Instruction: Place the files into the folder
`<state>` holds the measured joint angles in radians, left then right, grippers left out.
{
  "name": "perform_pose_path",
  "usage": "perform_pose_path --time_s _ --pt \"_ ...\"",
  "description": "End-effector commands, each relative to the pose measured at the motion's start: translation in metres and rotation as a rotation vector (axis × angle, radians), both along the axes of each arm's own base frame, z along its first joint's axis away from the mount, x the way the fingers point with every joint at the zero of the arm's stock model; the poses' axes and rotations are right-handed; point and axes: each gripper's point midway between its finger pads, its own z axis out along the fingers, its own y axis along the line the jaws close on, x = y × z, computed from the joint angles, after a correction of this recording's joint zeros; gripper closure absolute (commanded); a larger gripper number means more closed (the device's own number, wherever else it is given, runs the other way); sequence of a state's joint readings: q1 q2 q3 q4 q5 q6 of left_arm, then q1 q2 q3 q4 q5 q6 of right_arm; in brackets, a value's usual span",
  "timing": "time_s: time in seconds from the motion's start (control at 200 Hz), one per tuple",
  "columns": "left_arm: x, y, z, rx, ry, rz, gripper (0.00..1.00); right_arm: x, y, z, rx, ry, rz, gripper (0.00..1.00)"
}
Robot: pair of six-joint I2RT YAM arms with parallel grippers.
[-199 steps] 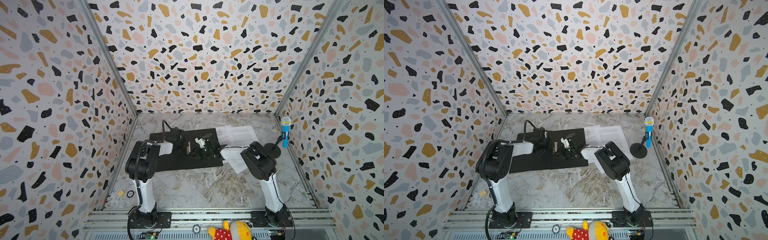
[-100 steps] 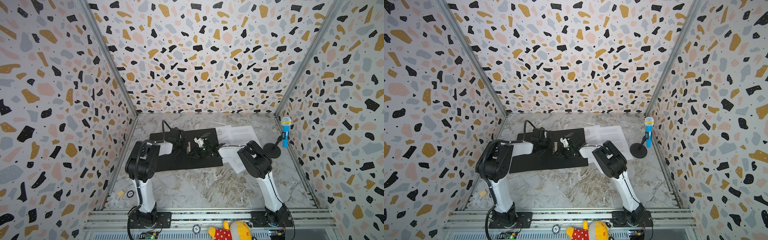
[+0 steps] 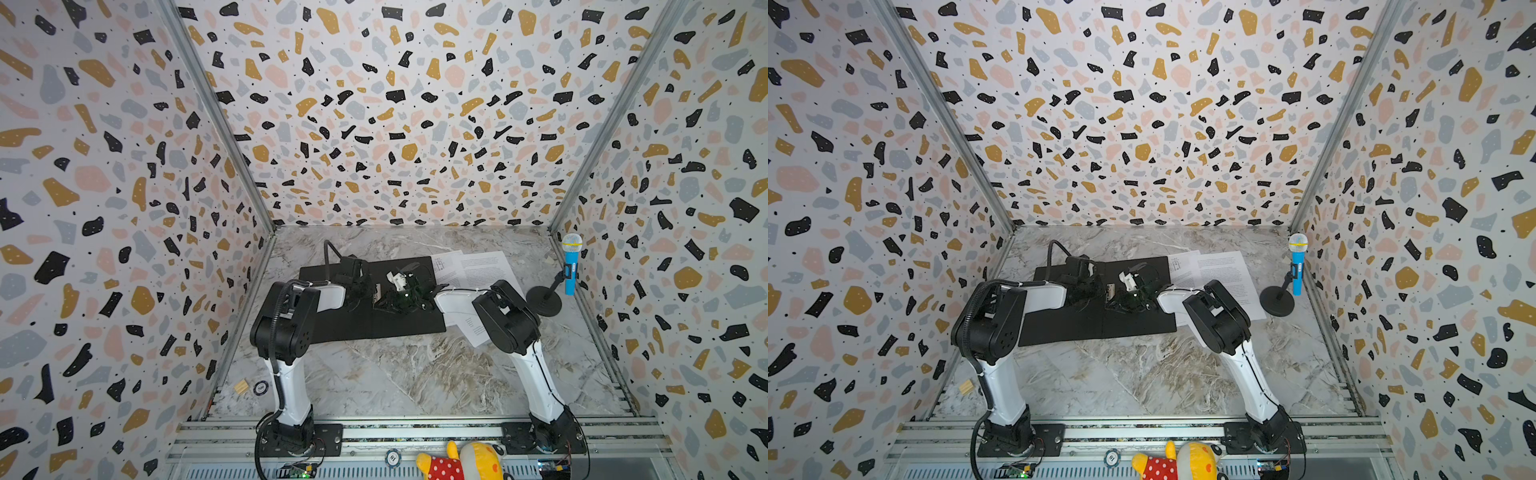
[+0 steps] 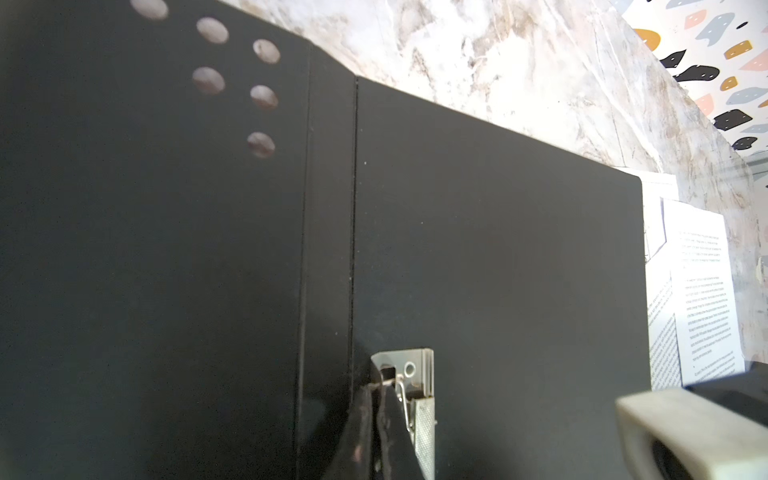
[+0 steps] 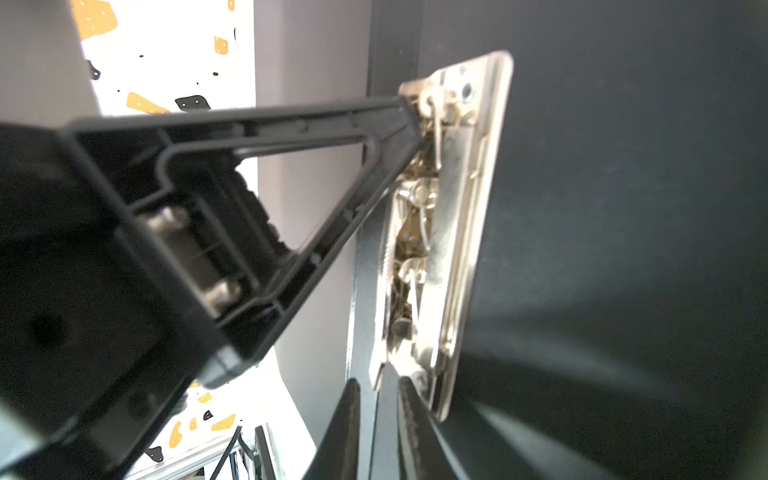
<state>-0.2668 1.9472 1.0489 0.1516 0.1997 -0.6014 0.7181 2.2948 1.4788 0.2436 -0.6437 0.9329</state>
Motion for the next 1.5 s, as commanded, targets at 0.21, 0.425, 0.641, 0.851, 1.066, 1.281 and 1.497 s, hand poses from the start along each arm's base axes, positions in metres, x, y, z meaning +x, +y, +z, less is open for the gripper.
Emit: perform_pose_path --time_s 0.21,0.425,0.641,0.851,1.066,1.281,1.497 --pt "-0.009 0.003 -0.008 0.019 0.026 -0.020 0.94 0.007 0.001 -0.001 -0.005 0.002 0.009 0.87" --pt "-0.010 0.003 -0.011 0.025 0.032 -0.024 0.95 0.006 -0.001 -0.007 -0.020 0.009 0.008 0.93" --pt "-0.010 0.003 -0.013 0.030 0.039 -0.032 0.95 0.004 -0.008 -0.017 -0.067 0.015 0.010 1.00" --pt "-0.009 0.001 -0.017 0.032 0.050 -0.043 0.95 0.001 -0.020 -0.034 -0.147 0.015 0.006 1.00" --pt "-0.013 0.004 -0.027 0.065 0.074 -0.056 0.95 0.008 -0.031 -0.044 -0.236 -0.022 0.003 1.00" --pt "-0.013 0.002 -0.031 0.068 0.081 -0.079 0.95 0.008 -0.037 -0.050 -0.270 -0.024 0.000 1.00" --pt "-0.015 0.000 -0.034 0.069 0.085 -0.104 0.96 0.009 -0.038 -0.046 -0.242 -0.017 -0.010 1.00"
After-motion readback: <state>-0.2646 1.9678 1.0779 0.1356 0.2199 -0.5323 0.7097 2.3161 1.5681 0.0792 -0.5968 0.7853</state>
